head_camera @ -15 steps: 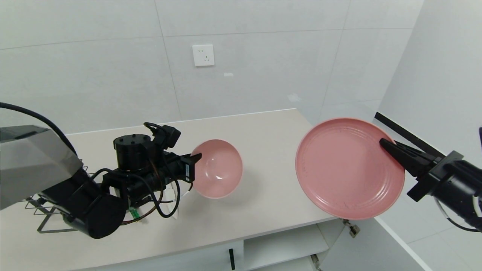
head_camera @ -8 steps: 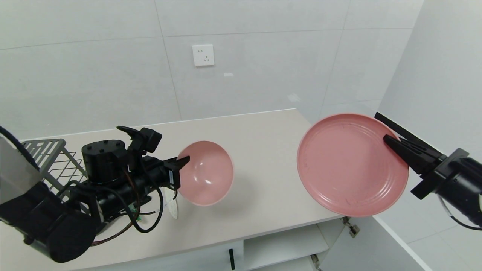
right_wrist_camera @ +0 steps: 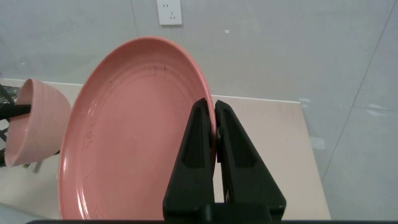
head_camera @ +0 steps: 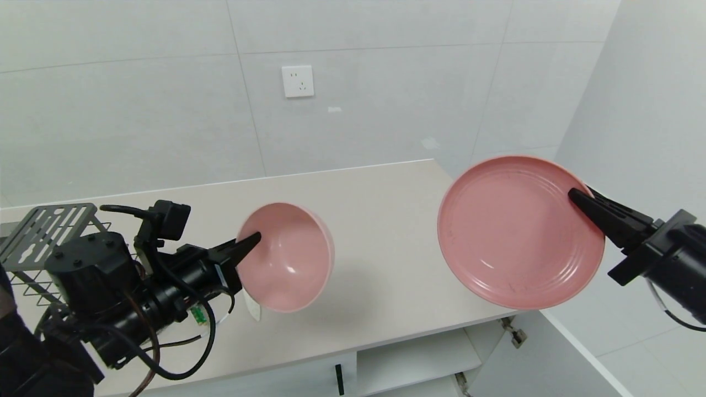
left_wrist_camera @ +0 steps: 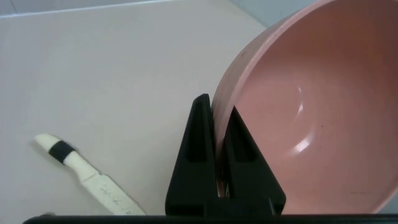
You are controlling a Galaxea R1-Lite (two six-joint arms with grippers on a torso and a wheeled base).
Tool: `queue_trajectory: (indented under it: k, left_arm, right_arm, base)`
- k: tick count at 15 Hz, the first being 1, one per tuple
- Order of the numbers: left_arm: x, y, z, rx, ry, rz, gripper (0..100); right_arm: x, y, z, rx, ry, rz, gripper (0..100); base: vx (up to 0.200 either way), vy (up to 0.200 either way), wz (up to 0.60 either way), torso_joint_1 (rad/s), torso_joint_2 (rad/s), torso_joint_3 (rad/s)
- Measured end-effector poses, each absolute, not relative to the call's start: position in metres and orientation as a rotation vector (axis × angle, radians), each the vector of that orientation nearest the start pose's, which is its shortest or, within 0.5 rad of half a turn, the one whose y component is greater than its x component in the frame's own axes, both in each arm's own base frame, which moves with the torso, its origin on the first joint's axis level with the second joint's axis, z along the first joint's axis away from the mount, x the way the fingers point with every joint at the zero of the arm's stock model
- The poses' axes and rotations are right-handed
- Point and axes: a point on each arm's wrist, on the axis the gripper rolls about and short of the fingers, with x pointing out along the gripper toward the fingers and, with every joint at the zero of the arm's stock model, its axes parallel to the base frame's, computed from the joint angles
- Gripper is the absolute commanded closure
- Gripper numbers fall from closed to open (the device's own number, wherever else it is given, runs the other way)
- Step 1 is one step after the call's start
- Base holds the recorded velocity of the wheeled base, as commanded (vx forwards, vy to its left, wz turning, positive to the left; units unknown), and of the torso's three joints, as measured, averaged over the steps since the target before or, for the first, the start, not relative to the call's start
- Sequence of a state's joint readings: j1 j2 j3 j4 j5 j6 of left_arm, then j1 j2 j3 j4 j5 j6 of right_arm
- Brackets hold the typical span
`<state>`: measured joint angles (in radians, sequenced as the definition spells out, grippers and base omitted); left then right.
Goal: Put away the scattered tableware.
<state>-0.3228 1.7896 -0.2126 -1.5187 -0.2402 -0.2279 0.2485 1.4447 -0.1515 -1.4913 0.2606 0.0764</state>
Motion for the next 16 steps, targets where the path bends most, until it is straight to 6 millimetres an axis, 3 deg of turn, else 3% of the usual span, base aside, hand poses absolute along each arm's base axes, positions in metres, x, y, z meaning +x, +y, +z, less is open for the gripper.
queue_trajectory:
  k: [6,9,11,14,16]
  left_arm:
    - [0.211,-0.08,0.102,-0.222,0.16,-0.548,100]
    - [0.213,-0.079,0.098,-0.181,0.148,-0.354,100]
    - [0.214,-0.084,0.101,-0.175,0.115,-0.239,100]
    - [0.212,-0.096,0.114,-0.189,0.059,-0.303,100]
    - [0.209,-0.099,0.124,-0.16,0.013,-0.35,100]
  right_arm:
    - [0.175,0.05,0.172,0.074,-0.189,0.513,100]
    - [0.178,0.05,0.177,0.086,-0.209,0.508,100]
    - [0.18,0.049,0.182,0.089,-0.23,0.498,100]
    - [0.179,0.049,0.186,0.103,-0.255,0.5,100]
    - [0.173,0.047,0.178,0.103,-0.218,0.501,100]
  base:
    - [0.0,0.0,0.0,0.0,0.0,0.0]
    - [0.0,0.0,0.0,0.0,0.0,0.0]
    - [0.0,0.0,0.0,0.0,0.0,0.0]
    - [0.0,0.0,0.0,0.0,0.0,0.0]
    - [0.0,0.0,0.0,0.0,0.0,0.0]
